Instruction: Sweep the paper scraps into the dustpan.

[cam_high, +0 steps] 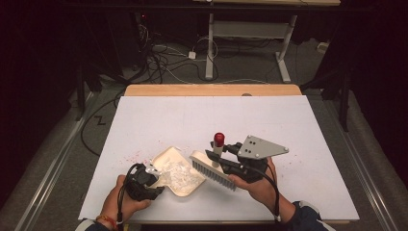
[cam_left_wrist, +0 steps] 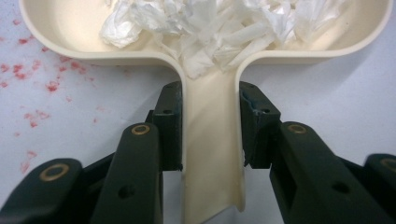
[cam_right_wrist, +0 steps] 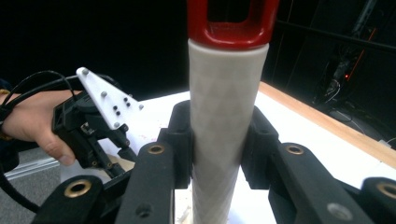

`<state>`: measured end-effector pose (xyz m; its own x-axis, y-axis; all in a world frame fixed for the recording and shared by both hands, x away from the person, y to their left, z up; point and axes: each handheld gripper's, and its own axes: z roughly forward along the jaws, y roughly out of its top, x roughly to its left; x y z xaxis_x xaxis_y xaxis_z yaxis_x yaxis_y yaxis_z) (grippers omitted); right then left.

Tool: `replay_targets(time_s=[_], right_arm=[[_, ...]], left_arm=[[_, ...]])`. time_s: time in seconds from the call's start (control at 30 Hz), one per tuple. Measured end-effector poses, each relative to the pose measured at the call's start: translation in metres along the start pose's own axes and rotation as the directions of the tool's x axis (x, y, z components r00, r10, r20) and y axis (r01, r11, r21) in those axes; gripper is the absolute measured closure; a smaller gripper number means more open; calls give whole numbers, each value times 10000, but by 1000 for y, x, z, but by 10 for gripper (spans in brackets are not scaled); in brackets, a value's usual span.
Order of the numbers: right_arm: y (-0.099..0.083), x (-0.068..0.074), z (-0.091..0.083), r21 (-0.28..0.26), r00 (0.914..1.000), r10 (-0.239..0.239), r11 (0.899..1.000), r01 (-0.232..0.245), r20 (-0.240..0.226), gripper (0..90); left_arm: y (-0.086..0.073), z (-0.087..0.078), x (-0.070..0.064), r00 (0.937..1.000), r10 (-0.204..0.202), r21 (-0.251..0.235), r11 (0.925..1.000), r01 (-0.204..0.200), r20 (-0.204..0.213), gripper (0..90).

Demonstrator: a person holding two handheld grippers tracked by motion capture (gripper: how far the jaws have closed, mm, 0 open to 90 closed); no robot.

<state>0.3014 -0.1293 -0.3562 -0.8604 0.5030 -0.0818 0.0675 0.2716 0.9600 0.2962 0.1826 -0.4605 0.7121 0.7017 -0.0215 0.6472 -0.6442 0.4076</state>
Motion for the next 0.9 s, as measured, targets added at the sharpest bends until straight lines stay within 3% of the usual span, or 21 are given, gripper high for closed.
replay_targets(time_s=[0.2,0.27,0.4,0.53,0.73,0.9], right_arm=[[-1,-16,11,61,9969,-294,9996,291,733,704],[-2,-28,22,238,9893,-547,9984,519,1356,704],[-4,-55,46,421,9834,-345,9987,274,1780,704],[-4,-72,67,184,9735,-660,9978,636,2191,704],[-4,-83,96,119,9813,-437,9990,422,1873,704],[-2,-74,120,332,9865,-622,9978,578,1518,704]], left_arm=[[-2,-1,3,9999,-125,-16,9999,126,90,634],[-2,-1,4,9999,-89,83,9999,88,72,635],[-2,-3,8,9999,-113,183,9998,111,112,635],[0,-5,13,9998,-103,385,9992,96,177,635],[1,-9,21,9996,-161,400,9991,151,253,635],[2,-10,29,9994,-201,433,9989,189,273,635]])
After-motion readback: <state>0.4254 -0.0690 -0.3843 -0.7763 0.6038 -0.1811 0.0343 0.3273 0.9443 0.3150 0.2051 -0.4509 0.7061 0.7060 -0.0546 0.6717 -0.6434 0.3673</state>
